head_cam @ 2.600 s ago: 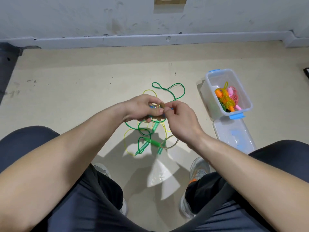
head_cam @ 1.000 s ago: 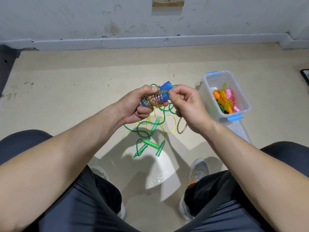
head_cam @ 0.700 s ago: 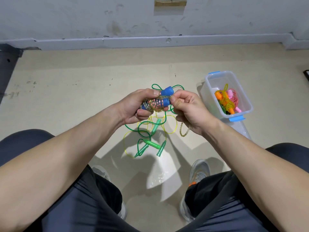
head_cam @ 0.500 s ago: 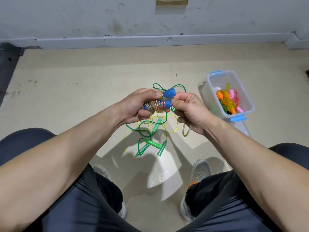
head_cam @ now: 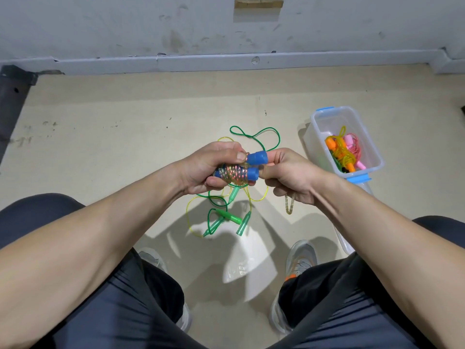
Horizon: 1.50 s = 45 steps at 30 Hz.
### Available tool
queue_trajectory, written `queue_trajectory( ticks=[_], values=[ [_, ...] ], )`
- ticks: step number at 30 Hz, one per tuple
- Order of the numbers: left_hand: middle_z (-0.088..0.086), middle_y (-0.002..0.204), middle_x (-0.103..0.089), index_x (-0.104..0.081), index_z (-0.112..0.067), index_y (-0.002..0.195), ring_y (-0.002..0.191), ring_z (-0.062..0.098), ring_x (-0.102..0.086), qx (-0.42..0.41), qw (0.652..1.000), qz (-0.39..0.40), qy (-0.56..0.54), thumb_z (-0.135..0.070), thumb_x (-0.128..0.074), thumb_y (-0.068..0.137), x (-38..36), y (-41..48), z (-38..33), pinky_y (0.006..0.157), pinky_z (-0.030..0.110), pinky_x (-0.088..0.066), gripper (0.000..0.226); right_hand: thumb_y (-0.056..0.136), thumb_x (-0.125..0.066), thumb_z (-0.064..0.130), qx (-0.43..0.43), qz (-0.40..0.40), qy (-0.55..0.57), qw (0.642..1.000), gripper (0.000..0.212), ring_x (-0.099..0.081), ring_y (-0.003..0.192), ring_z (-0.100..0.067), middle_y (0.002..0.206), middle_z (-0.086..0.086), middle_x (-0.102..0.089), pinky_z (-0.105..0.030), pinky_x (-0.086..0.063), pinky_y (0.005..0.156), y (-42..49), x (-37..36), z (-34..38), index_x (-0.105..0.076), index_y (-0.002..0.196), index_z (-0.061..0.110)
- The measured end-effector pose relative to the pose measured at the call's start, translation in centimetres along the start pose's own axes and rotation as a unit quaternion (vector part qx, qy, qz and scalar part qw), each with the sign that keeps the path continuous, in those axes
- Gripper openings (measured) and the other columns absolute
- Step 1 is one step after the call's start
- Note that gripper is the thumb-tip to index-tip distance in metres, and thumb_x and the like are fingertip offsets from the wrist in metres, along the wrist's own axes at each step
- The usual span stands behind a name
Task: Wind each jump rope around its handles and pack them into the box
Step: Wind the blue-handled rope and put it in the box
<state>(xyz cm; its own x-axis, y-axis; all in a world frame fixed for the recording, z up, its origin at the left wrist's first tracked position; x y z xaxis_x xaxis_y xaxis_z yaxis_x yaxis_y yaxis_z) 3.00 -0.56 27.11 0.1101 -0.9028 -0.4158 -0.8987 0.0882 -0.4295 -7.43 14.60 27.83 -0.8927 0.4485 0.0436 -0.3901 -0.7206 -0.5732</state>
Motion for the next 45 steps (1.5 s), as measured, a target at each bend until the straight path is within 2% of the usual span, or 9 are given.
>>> queue_trajectory(
  ticks=[2, 7, 14, 24, 29, 34, 38, 42, 45],
  values=[
    [0.022, 0.079, -0.068, -0.066, -0.023, 0.073, 0.073, 0.016, -0.037, 0.0, 1.0, 0.003, 0.007, -0.029, -0.073, 0.068, 0.1, -0.2, -0.2, 0.029, 0.011, -0.022, 0.01, 0.092, -0.057, -0.001, 0.005, 0.007, 0.002, 1.0, 0.022, -0.026, 0.046, -0.007, 0.086, -0.015, -0.045, -0.016, -0.02, 0.04, -0.1, -0.1, -0.2, -0.072, 0.1, 0.013],
    [0.01, 0.065, -0.06, -0.053, -0.012, 0.088, 0.032, 0.008, -0.03, 0.031, 0.991, 0.046, 0.124, -0.029, -0.075, 0.064, -0.1, -0.8, -1.0, 0.035, 0.015, -0.018, 0.037, 0.072, -0.07, 0.01, -0.025, 0.077, -0.077, 0.994, 0.011, -0.023, 0.046, -0.008, 0.054, 0.006, -0.034, -0.021, -0.015, 0.046, -0.6, 0.5, -0.3, -0.061, 0.075, 0.017],
    [-0.005, 0.061, -0.063, -0.065, -0.011, 0.096, 0.039, 0.011, -0.042, 0.077, 0.948, 0.081, 0.298, 0.0, -0.081, 0.078, -1.3, -1.4, -1.0, 0.039, 0.016, -0.029, 0.027, 0.086, -0.073, 0.006, -0.057, 0.182, -0.08, 0.978, 0.017, -0.024, 0.05, -0.01, 0.053, 0.006, -0.038, -0.021, -0.023, 0.047, -0.7, 0.8, -1.3, -0.062, 0.083, 0.018],
    [-0.012, 0.061, -0.052, -0.07, -0.012, 0.12, 0.055, 0.016, -0.044, 0.089, 0.915, 0.097, 0.38, -0.02, -0.055, 0.104, -0.5, -1.5, -1.3, 0.054, 0.024, -0.039, 0.024, 0.096, -0.042, -0.004, -0.109, 0.134, 0.033, 0.984, 0.031, -0.024, 0.041, -0.006, 0.059, -0.005, -0.044, -0.019, -0.019, 0.043, -0.2, 1.0, -0.7, -0.071, 0.088, 0.005],
    [0.0, 0.077, -0.058, -0.074, -0.018, 0.112, 0.059, 0.017, -0.049, 0.067, 0.909, 0.092, 0.4, -0.016, -0.069, 0.096, -0.8, -1.7, -1.9, 0.052, 0.025, -0.039, 0.017, 0.097, -0.049, 0.001, -0.11, 0.163, 0.076, 0.977, 0.021, -0.038, 0.042, -0.007, 0.06, -0.002, -0.047, -0.017, -0.034, 0.04, -0.8, 1.4, -0.2, -0.067, 0.092, 0.01],
    [-0.005, 0.091, -0.067, -0.06, -0.022, 0.101, 0.062, 0.019, -0.051, 0.055, 0.937, 0.017, 0.343, -0.018, -0.083, 0.073, 0.2, -1.7, -1.7, 0.051, 0.022, -0.04, 0.037, 0.082, -0.05, 0.003, -0.089, 0.22, 0.164, 0.958, 0.022, -0.063, 0.049, -0.017, 0.066, -0.011, -0.06, -0.026, -0.054, 0.047, -1.6, 1.0, 0.6, -0.072, 0.084, 0.003],
    [-0.01, 0.084, -0.067, -0.058, -0.016, 0.102, 0.072, 0.02, -0.054, 0.031, 0.947, -0.004, 0.319, -0.01, -0.085, 0.072, 0.4, -1.6, -1.6, 0.051, 0.02, -0.039, 0.041, 0.076, -0.035, 0.006, -0.092, 0.255, 0.204, 0.941, 0.044, -0.075, 0.072, -0.034, 0.079, -0.021, -0.071, -0.036, -0.062, 0.062, -1.7, 0.9, 1.1, -0.077, 0.086, 0.001],
    [0.001, 0.078, -0.059, -0.058, -0.014, 0.105, 0.057, 0.009, -0.048, 0.015, 0.962, -0.011, 0.271, -0.006, -0.08, 0.072, 0.6, -1.7, -1.9, 0.052, 0.019, -0.038, 0.04, 0.073, -0.033, -0.003, -0.033, 0.311, 0.22, 0.924, 0.055, -0.069, 0.107, -0.043, 0.111, -0.029, -0.07, -0.042, -0.059, 0.088, -1.6, 0.8, 0.9, -0.073, 0.111, -0.001],
    [-0.01, 0.058, -0.05, -0.056, -0.011, 0.107, 0.047, 0.005, -0.039, 0.008, 0.969, -0.035, 0.245, 0.015, -0.068, 0.081, 0.9, -1.6, -2.1, 0.048, 0.015, -0.033, 0.038, 0.075, -0.04, -0.006, 0.0, 0.351, 0.227, 0.908, 0.057, -0.058, 0.126, -0.043, 0.13, -0.027, -0.063, -0.046, -0.051, 0.101, -1.6, 0.6, 0.7, -0.064, 0.126, 0.0]
  ],
)
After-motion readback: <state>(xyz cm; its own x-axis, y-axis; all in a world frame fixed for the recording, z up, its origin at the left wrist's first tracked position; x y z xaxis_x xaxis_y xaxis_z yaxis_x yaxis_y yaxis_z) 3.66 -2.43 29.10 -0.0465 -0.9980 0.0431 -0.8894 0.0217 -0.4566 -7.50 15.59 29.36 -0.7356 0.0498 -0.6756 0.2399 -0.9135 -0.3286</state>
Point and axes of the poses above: each hand's wrist, its own y-axis towards the middle knuckle, its own x-axis out of the back of the hand, z = x × y, the point moved 2 cm from there along y, towards the middle knuckle
